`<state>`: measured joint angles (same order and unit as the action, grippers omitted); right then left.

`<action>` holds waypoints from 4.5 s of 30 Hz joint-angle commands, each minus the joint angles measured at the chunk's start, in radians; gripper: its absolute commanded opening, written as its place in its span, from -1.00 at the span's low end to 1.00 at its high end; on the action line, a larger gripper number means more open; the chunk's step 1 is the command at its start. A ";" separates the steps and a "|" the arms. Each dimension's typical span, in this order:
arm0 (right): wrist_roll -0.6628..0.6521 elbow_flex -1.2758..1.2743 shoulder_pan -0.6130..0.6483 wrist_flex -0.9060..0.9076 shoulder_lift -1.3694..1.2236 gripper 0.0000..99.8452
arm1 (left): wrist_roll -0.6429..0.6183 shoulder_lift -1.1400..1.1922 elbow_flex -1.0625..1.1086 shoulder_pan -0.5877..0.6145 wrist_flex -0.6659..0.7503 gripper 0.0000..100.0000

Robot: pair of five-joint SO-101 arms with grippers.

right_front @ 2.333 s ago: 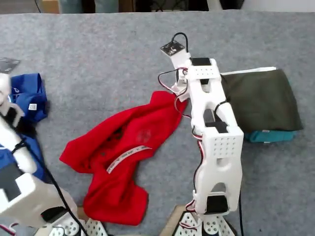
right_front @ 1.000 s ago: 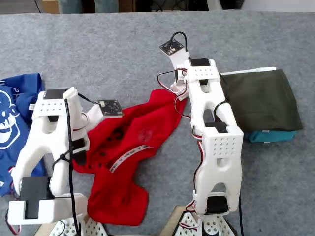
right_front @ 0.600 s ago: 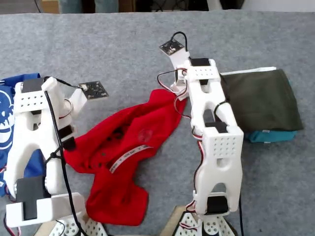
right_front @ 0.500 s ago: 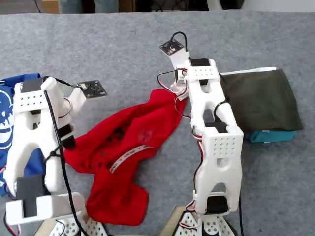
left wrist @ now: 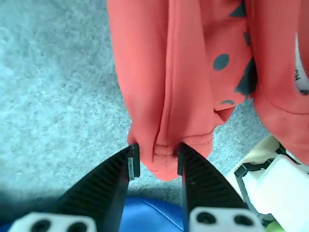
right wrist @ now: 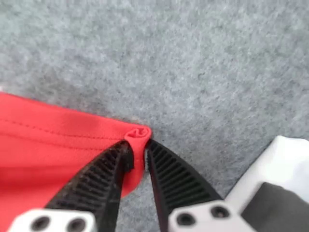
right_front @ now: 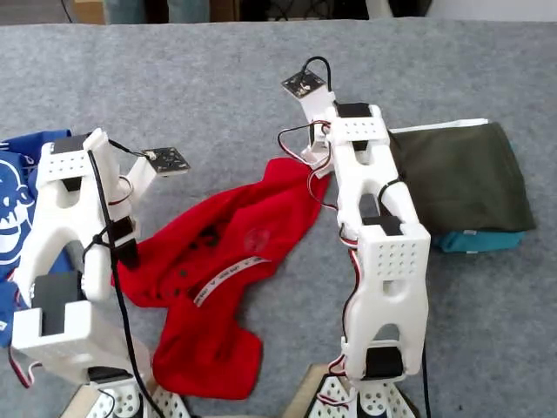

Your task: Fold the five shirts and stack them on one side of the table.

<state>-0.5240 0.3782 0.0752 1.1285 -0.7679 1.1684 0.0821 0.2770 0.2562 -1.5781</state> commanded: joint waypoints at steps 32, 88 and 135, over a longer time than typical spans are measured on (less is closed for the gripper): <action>0.005 0.004 0.021 -0.031 -0.015 -0.97 | -0.006 -0.005 -0.526 0.101 -0.172 -0.94; 0.005 0.005 0.020 -0.032 -0.015 -0.97 | -1.014 0.511 -0.842 -0.274 -0.060 -0.70; 0.005 0.005 0.020 -0.031 -0.015 -0.97 | -0.948 0.652 -0.938 -0.004 -0.048 -0.70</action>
<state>-0.5209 0.3782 0.0813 1.1193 -0.7679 0.1972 0.7403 -0.6084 0.1903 -1.6318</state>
